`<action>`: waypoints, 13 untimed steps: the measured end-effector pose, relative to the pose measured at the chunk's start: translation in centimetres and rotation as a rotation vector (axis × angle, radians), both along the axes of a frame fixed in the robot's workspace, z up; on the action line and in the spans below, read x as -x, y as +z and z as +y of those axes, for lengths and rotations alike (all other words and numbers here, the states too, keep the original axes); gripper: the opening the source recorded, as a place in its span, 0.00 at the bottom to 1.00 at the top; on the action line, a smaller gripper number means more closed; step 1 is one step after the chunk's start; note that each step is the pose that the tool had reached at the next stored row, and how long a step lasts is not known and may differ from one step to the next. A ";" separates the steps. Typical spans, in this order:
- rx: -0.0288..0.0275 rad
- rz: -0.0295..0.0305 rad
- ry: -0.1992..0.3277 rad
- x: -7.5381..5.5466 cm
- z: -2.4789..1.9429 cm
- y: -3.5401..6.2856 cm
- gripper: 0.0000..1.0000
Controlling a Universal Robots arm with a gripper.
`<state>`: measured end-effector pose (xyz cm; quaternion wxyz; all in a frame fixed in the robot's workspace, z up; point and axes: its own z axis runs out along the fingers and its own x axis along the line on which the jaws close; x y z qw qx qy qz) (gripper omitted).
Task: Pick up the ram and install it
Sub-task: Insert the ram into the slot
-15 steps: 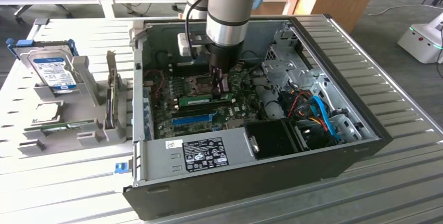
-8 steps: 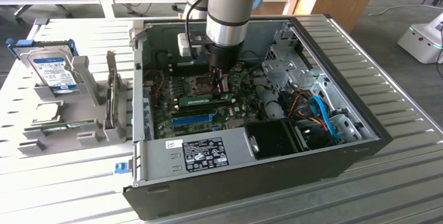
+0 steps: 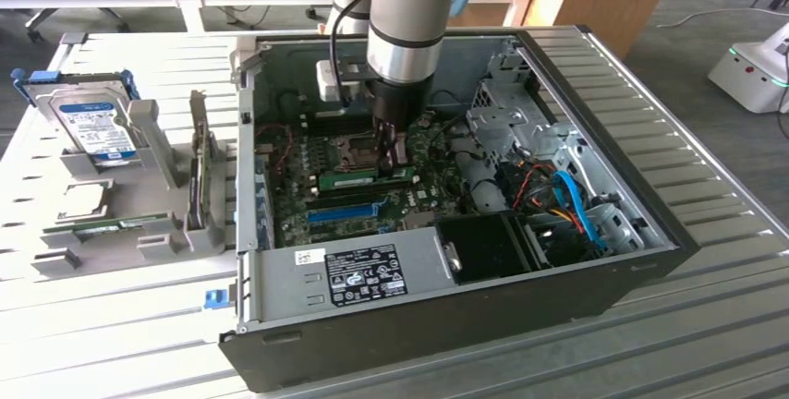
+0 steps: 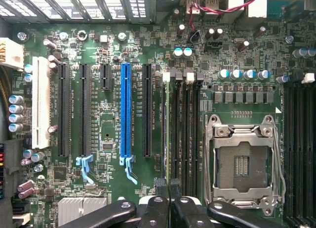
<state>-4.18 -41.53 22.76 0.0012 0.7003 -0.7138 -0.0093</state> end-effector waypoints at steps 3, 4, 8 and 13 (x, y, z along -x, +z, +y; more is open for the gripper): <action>0.0002 0.0000 0.000 0.0 0.00 -0.16 0.12; 0.0002 0.0000 0.000 0.0 0.00 -0.22 0.12; 0.0001 0.0000 0.000 0.0 0.00 -0.49 0.12; 0.0002 -0.0001 0.000 0.0 0.00 -0.60 0.12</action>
